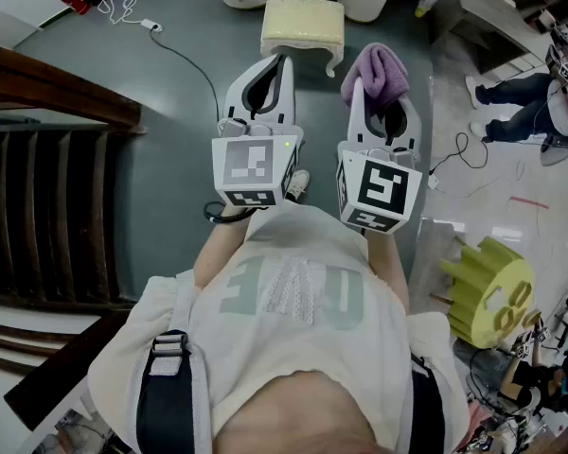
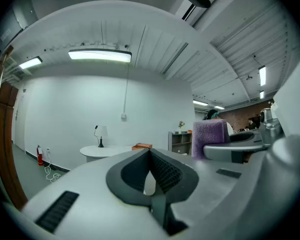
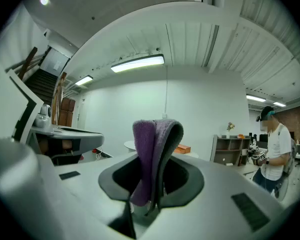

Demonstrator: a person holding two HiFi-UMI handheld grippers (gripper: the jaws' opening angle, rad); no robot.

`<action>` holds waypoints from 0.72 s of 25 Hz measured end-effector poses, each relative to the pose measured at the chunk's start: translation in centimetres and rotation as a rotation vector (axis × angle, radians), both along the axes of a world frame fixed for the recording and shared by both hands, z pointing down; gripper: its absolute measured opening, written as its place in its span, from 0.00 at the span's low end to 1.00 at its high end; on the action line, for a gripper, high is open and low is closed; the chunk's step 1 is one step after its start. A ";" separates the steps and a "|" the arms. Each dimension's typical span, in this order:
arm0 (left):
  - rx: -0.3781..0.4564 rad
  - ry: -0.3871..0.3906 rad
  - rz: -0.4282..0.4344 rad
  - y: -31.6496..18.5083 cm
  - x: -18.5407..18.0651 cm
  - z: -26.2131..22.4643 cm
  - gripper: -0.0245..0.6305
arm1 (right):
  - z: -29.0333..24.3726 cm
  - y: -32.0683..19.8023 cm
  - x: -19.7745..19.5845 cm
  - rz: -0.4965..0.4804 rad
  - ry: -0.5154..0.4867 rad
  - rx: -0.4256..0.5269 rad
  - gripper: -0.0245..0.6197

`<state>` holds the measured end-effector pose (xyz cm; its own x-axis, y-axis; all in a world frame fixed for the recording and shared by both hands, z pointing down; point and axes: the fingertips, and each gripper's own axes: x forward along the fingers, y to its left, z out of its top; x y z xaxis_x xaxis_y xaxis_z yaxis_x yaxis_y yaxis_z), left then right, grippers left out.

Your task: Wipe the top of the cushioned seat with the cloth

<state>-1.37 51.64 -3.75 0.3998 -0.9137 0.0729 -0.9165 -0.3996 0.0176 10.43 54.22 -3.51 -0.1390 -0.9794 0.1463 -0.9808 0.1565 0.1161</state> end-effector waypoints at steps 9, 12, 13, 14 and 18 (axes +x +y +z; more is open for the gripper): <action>0.047 -0.038 -0.018 -3.3 -2.6 -0.7 0.05 | 1.2 -2.5 -2.6 0.010 -0.018 -0.039 0.19; 0.038 -0.027 -0.016 -4.1 -2.3 -0.7 0.05 | 1.1 -3.1 -2.3 0.015 -0.019 -0.048 0.19; 0.033 -0.020 -0.017 -4.5 -2.3 -0.7 0.05 | 1.2 -3.4 -2.2 0.016 -0.020 -0.053 0.19; 0.028 -0.014 -0.019 -4.8 -2.4 -0.5 0.05 | 1.3 -3.7 -2.2 0.014 -0.023 -0.058 0.19; 0.010 0.001 -0.025 -6.1 -2.8 0.1 0.05 | 1.6 -4.7 -2.6 -0.020 -0.112 -0.050 0.19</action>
<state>-4.20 45.54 -3.61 0.3766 -0.9242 0.0638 -0.9263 -0.3764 0.0143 7.84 49.57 -1.94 -0.1761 -0.9683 0.1772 -0.9839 0.1786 -0.0020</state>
